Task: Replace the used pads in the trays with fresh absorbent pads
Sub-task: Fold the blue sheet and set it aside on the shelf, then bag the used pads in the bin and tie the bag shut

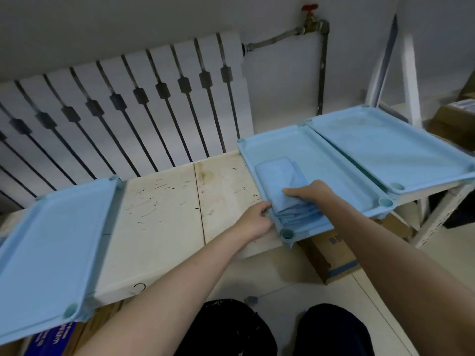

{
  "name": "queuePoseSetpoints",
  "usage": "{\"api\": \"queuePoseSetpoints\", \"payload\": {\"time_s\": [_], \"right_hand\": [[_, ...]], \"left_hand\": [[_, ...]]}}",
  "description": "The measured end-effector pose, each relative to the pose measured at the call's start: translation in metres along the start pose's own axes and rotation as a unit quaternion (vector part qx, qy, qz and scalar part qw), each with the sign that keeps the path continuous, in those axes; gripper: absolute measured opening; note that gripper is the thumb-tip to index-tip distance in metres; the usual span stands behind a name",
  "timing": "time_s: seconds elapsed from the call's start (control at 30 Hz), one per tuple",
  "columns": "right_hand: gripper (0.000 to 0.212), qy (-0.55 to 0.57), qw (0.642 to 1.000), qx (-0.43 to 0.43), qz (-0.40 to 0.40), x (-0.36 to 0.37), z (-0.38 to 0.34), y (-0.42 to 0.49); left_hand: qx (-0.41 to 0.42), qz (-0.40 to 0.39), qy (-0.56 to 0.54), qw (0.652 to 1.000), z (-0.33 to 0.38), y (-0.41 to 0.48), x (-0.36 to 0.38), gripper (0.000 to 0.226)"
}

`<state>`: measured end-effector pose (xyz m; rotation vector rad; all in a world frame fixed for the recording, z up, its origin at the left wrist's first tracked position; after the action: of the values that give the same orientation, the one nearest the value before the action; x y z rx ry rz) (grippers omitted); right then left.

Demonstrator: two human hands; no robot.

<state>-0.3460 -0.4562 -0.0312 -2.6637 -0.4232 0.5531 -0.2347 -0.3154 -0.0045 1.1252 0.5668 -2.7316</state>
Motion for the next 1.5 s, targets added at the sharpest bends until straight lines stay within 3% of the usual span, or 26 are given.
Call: {"api": "queuePoseSetpoints", "payload": {"time_s": [0.23,0.43,0.67,0.73,0.83,0.93,1.07,1.13,1.27,1.4,1.5], "right_hand": [[0.073,0.029,1.0,-0.007,0.008,0.008,-0.009,-0.002],[0.068,0.149,0.989,-0.003,0.005,0.008,-0.01,-0.017],[0.04,0.214,0.973,-0.087,-0.001,0.009,-0.027,-0.051],[0.039,0.226,0.966,-0.117,-0.033,0.014,-0.035,-0.068],[0.045,0.227,0.958,-0.114,-0.132,0.03,-0.043,-0.095],[0.049,0.209,0.942,-0.105,-0.239,0.055,-0.044,-0.127],[0.032,0.17,0.92,-0.102,-0.338,0.079,-0.045,-0.165],[0.027,0.147,0.91,-0.098,-0.374,0.088,-0.044,-0.181],[0.035,0.092,0.878,-0.084,-0.461,0.11,-0.038,-0.209],[0.052,0.055,0.873,-0.089,-0.476,0.133,-0.03,-0.223],[0.031,0.033,0.875,-0.039,-0.482,0.14,-0.007,-0.229]], "left_hand": [[-0.078,0.031,-0.025,0.996,-0.016,-0.009,-0.014,0.041],[-0.089,0.043,-0.058,0.993,-0.024,-0.029,-0.024,0.033],[-0.107,0.052,-0.124,0.985,-0.03,-0.054,-0.037,0.014],[-0.104,0.056,-0.165,0.979,-0.028,-0.064,-0.044,0.013],[-0.089,0.042,-0.276,0.956,-0.026,-0.075,-0.054,0.028],[-0.065,0.059,-0.415,0.906,-0.032,-0.095,-0.065,0.023],[-0.035,0.12,-0.537,0.834,-0.052,-0.125,-0.085,0.024],[-0.017,0.13,-0.563,0.816,-0.065,-0.141,-0.094,0.029],[0.015,0.124,-0.561,0.818,-0.085,-0.169,-0.107,0.025],[0.02,0.134,-0.546,0.827,-0.096,-0.188,-0.113,0.024],[0.02,0.141,-0.562,0.815,-0.11,-0.199,-0.109,0.015]]}}
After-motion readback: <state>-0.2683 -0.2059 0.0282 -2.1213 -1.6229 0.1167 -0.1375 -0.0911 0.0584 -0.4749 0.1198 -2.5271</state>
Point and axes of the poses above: each hand's wrist, its own y-axis towards the middle knuckle, its own x-axis out of the palm, z = x × y, the point moved 3 cm from there along y, towards the middle knuckle, and after that the axes turned 13 degrees about y, right-handed, at the moved point
